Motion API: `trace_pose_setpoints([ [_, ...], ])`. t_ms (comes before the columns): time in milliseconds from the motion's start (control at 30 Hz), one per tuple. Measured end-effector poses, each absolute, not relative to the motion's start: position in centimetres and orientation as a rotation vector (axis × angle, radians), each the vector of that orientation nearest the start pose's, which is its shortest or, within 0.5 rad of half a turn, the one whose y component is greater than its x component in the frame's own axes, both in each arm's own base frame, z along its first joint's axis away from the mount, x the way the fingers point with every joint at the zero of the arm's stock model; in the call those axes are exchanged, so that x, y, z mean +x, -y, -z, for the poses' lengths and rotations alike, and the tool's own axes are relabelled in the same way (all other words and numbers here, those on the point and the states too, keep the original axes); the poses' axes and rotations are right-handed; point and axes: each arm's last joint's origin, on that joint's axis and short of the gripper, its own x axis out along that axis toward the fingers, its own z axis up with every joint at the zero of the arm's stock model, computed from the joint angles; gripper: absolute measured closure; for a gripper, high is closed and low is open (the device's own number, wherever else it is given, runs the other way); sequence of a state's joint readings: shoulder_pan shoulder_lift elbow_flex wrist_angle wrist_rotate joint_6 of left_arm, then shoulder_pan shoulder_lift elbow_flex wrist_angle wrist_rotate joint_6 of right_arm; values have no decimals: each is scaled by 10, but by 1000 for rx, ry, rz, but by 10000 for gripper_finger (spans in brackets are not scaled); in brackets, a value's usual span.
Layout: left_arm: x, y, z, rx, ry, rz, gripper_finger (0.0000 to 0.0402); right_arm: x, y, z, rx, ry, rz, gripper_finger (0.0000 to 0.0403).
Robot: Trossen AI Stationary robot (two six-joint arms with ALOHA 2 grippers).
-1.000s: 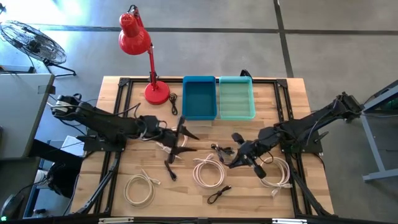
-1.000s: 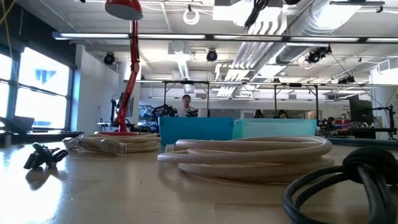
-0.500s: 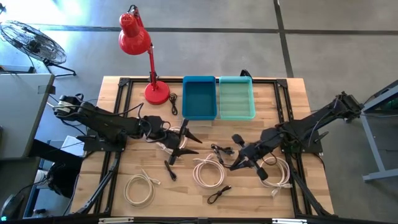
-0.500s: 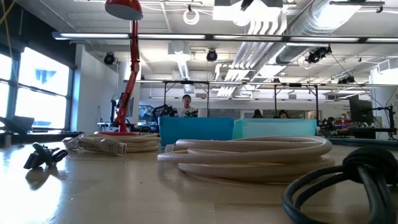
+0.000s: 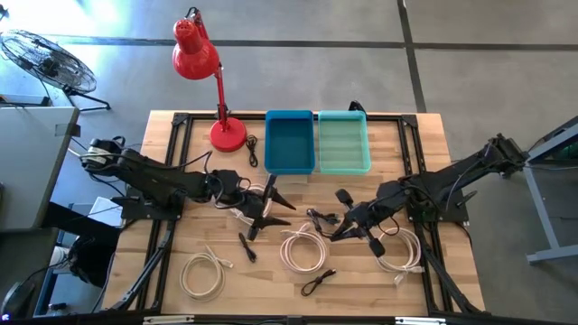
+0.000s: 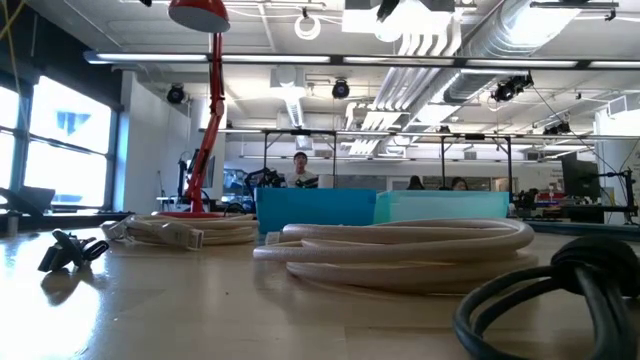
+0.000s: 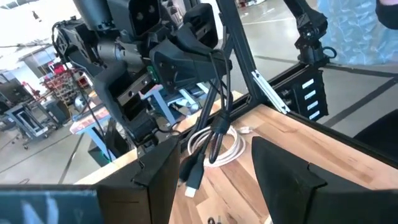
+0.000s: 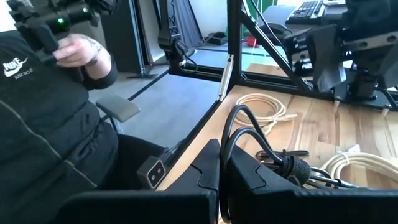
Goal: Pick & Place USB Port
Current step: Put the black USB cable into the blue bin
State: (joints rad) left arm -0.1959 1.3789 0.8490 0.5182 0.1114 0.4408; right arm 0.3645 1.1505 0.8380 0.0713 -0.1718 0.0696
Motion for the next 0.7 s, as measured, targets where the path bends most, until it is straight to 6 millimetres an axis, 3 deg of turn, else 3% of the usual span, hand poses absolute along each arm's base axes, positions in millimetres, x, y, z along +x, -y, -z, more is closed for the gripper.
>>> trace_pose_setpoints([
  [133,312,61,-283,437,81,279,207,240,-97,-301,44,-268,-525,403],
  [367,322,61,-290,409,86,356,207,242,-97,-299,48,-277,-518,403],
  [700,354,68,-285,403,36,428,207,248,-96,-295,52,-279,-508,403],
])
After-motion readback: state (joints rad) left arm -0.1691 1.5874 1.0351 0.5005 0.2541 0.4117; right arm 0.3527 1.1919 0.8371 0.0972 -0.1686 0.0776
